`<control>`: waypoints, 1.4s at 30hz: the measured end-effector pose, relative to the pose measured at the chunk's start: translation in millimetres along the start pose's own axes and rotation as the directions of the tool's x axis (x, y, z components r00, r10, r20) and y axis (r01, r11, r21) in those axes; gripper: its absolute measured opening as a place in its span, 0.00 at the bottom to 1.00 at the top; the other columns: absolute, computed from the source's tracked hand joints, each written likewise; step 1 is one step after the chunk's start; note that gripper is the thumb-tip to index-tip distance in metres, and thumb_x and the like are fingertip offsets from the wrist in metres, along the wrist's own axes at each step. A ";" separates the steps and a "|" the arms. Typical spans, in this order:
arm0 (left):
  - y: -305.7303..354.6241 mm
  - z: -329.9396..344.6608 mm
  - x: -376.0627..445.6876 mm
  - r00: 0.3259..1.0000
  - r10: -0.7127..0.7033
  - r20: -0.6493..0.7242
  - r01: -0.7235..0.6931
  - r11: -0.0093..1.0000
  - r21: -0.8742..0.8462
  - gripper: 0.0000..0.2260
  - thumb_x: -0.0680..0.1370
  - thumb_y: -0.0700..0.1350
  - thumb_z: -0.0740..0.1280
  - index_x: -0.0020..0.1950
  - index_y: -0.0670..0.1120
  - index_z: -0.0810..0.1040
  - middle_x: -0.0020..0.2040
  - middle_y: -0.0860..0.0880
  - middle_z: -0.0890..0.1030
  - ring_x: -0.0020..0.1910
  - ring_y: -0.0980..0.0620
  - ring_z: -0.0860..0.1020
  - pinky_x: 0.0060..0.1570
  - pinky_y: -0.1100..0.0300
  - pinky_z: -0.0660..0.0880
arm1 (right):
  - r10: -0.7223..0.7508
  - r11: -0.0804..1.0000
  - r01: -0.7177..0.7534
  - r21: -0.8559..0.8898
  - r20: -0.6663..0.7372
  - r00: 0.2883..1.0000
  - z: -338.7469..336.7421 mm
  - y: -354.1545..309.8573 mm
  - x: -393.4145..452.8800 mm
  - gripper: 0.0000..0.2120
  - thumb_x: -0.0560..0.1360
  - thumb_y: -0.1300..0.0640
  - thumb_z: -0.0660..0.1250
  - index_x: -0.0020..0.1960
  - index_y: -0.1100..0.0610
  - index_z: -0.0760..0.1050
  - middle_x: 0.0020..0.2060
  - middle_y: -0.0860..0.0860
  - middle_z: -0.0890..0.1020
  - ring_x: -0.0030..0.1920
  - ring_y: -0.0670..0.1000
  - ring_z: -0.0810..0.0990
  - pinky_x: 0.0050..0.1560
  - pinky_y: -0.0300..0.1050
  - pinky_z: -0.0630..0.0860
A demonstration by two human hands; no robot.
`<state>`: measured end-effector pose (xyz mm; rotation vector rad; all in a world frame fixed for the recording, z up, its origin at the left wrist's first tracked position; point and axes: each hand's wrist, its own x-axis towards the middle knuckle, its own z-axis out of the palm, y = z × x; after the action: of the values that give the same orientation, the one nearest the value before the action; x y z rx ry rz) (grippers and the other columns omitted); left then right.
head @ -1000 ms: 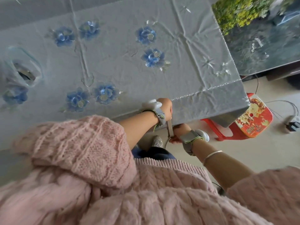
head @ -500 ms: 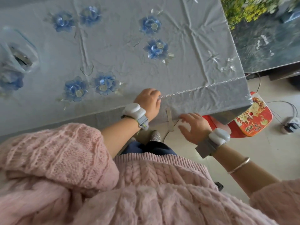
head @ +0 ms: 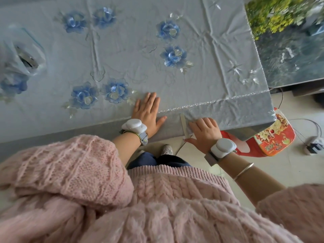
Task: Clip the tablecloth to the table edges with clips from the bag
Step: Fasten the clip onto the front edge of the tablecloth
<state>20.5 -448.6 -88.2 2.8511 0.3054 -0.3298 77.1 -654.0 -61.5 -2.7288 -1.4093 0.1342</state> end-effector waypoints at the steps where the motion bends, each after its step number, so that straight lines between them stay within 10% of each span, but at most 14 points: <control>1: 0.0 0.7 -0.3 1.000 -0.001 0.002 0.001 1.000 0.002 0.31 0.77 0.56 0.56 0.74 0.41 0.52 0.77 0.44 0.51 0.76 0.46 0.48 0.73 0.47 0.44 | -0.008 1.000 0.008 -0.002 -0.013 1.000 0.2 -0.1 2.2 0.28 0.46 0.42 0.80 0.37 0.60 0.79 0.29 0.54 0.81 0.30 0.55 0.81 0.37 0.45 0.80; 10: 1.6 2.2 1.6 1.000 0.003 -0.020 -0.003 1.000 -0.011 0.31 0.77 0.56 0.56 0.74 0.41 0.53 0.77 0.44 0.52 0.76 0.46 0.49 0.74 0.47 0.45 | -0.049 0.996 0.049 -0.077 0.000 0.999 -4.9 4.0 12.8 0.28 0.44 0.40 0.79 0.32 0.59 0.76 0.28 0.53 0.79 0.29 0.53 0.79 0.35 0.42 0.78; 12: 4.4 -3.7 0.2 0.999 0.029 -0.039 -0.031 0.999 -0.029 0.29 0.75 0.55 0.60 0.72 0.40 0.60 0.75 0.42 0.60 0.74 0.43 0.57 0.72 0.45 0.54 | -0.043 0.997 0.055 -0.057 0.193 0.980 -13.8 8.1 23.4 0.29 0.49 0.40 0.78 0.41 0.59 0.77 0.38 0.54 0.81 0.39 0.55 0.80 0.43 0.45 0.78; 15: -5.2 -19.6 4.4 0.987 0.045 -0.153 -0.060 0.994 -0.095 0.19 0.73 0.48 0.63 0.58 0.37 0.75 0.59 0.38 0.78 0.57 0.38 0.75 0.54 0.47 0.72 | -0.073 0.993 0.116 -0.013 0.712 0.699 -36.8 6.6 59.6 0.29 0.64 0.43 0.72 0.57 0.59 0.69 0.56 0.55 0.76 0.56 0.56 0.74 0.58 0.49 0.72; 19: -46.9 -56.6 13.8 0.978 -0.137 -0.156 0.116 0.984 -0.136 0.18 0.75 0.46 0.53 0.55 0.40 0.77 0.58 0.42 0.77 0.60 0.43 0.71 0.55 0.50 0.70 | -0.033 0.940 0.323 -0.109 0.914 0.405 -57.9 -20.0 122.9 0.16 0.73 0.51 0.65 0.51 0.63 0.71 0.60 0.60 0.76 0.61 0.58 0.74 0.59 0.47 0.71; 23: -113.1 -106.5 6.1 0.914 -0.273 -0.300 0.196 0.945 -0.263 0.13 0.75 0.41 0.58 0.52 0.36 0.78 0.56 0.37 0.78 0.59 0.39 0.72 0.56 0.48 0.72 | -0.104 0.969 0.234 -0.074 0.742 0.663 -74.1 -68.6 194.9 0.19 0.76 0.51 0.59 0.59 0.66 0.71 0.60 0.61 0.76 0.61 0.58 0.73 0.59 0.48 0.70; 29: -229.4 -171.9 -29.4 0.706 -0.296 -0.643 0.201 0.955 -0.219 0.07 0.69 0.35 0.64 0.40 0.34 0.80 0.32 0.34 0.79 0.33 0.34 0.78 0.40 0.56 0.64 | -0.174 0.844 0.067 0.533 0.154 0.973 -88.8 -180.8 300.0 0.10 0.73 0.61 0.65 0.46 0.69 0.77 0.45 0.66 0.82 0.47 0.62 0.79 0.47 0.42 0.68; 32: -302.9 -176.7 -45.6 0.702 -0.415 -0.578 0.285 0.909 -0.306 0.12 0.69 0.35 0.60 0.49 0.34 0.79 0.41 0.32 0.80 0.41 0.32 0.78 0.43 0.57 0.67 | -0.102 0.755 0.019 0.655 0.090 0.991 -83.4 -250.7 349.2 0.08 0.72 0.68 0.62 0.48 0.70 0.77 0.48 0.66 0.82 0.49 0.64 0.79 0.55 0.52 0.73; 36: -355.0 -155.4 -43.5 0.847 -0.520 -0.110 0.458 0.819 -0.346 0.24 0.72 0.38 0.62 0.69 0.42 0.65 0.67 0.38 0.70 0.64 0.38 0.68 0.64 0.53 0.64 | -0.027 0.865 -0.135 0.483 0.313 0.949 -48.7 -287.6 382.0 0.15 0.76 0.64 0.57 0.61 0.63 0.72 0.61 0.62 0.76 0.62 0.62 0.73 0.65 0.52 0.67; 42: -384.3 -139.1 -26.2 0.923 -0.381 0.052 0.367 0.829 -0.423 0.20 0.75 0.47 0.64 0.67 0.45 0.69 0.64 0.40 0.74 0.63 0.42 0.71 0.56 0.57 0.65 | 0.096 0.732 -0.447 0.515 0.571 0.815 -18.8 -308.1 403.1 0.16 0.75 0.59 0.61 0.61 0.61 0.71 0.62 0.61 0.75 0.63 0.60 0.72 0.64 0.52 0.68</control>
<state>-67.3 -51.9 -37.4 2.3504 0.8417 -0.2470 61.9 -147.4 -30.8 -2.3467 -0.7504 1.2029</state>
